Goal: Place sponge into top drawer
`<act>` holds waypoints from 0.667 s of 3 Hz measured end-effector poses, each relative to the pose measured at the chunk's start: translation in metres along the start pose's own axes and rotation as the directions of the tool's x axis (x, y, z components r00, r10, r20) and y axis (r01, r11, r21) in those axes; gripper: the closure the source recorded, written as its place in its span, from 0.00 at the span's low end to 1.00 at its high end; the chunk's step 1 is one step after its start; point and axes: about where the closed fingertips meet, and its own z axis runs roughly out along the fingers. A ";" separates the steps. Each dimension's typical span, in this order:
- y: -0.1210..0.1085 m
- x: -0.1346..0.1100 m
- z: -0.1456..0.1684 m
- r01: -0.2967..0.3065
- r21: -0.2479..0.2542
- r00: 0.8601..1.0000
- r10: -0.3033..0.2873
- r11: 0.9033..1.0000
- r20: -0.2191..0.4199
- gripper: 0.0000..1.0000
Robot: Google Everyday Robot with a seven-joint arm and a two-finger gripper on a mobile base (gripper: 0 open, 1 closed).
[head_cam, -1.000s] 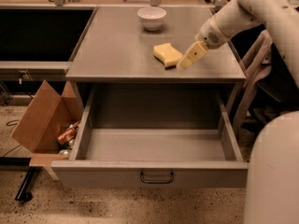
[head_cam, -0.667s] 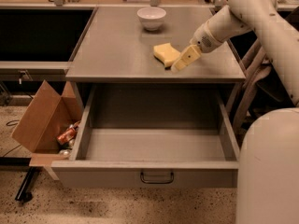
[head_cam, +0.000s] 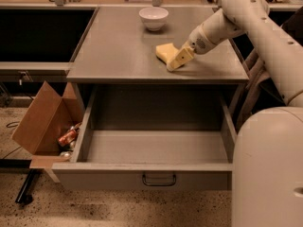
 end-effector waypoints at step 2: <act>0.017 -0.006 -0.006 0.050 -0.027 0.999 -0.049 0.998 0.024 0.73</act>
Offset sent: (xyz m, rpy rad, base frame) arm -0.0405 0.0154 0.0247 0.0290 -0.0619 0.1258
